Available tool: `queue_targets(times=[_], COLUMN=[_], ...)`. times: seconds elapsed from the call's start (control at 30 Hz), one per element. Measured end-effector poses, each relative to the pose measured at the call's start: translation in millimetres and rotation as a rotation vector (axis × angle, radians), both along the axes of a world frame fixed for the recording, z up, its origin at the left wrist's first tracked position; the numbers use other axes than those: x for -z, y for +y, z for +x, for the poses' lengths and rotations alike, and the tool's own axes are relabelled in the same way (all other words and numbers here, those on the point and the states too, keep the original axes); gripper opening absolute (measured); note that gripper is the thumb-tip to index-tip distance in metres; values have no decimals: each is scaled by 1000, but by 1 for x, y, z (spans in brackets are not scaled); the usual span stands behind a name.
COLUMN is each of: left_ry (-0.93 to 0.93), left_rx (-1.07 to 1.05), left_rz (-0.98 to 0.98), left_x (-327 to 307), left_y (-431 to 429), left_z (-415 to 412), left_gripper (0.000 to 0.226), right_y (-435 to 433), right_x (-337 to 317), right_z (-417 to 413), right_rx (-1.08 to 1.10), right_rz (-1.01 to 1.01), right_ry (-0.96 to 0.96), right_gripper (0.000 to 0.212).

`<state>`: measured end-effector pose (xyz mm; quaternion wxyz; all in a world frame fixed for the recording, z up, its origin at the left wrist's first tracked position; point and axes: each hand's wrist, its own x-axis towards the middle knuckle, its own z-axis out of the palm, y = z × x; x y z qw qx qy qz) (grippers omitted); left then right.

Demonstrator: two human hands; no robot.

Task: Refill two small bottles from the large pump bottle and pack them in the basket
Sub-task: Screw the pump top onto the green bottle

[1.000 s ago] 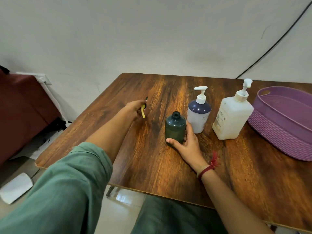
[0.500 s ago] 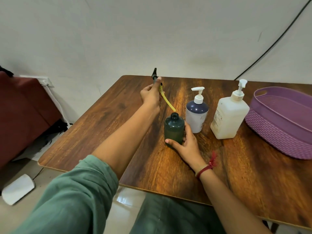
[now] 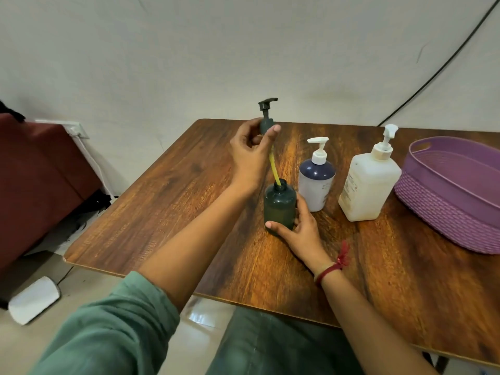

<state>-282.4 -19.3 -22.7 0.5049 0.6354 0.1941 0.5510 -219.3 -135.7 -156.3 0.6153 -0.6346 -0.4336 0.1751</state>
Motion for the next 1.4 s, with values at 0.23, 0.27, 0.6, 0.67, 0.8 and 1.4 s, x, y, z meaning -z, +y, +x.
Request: queue_targets(times=[0.23,0.27,0.6,0.67,0.8,1.4], left_ry=[164,181,273,278,344,295], left_rx=[47,61,81,88,116,-52], left_rz=[169,172,206,211,267,204], left_x=[32,36,65,65,69,69], left_y=[-20,-21,-34,-35,-35,-47], left_z=[-14,-17,-32,-33,-33,-25], left_gripper=[38,37,30,31,45,43], right_y=[-1,-1,-2,-2,-2,-3], right_x=[-2,-2,-1,-1,-1,-4], right_z=[-1,-1,-1,-1,-1,0], right_rx=[9,11,4,3,-3,23], right_rz=[18,19,-11,-10,-5,-30], right_ry=[-14,-15,-15,-14,-18,-63], right_gripper=[79,79,81,81,77,76])
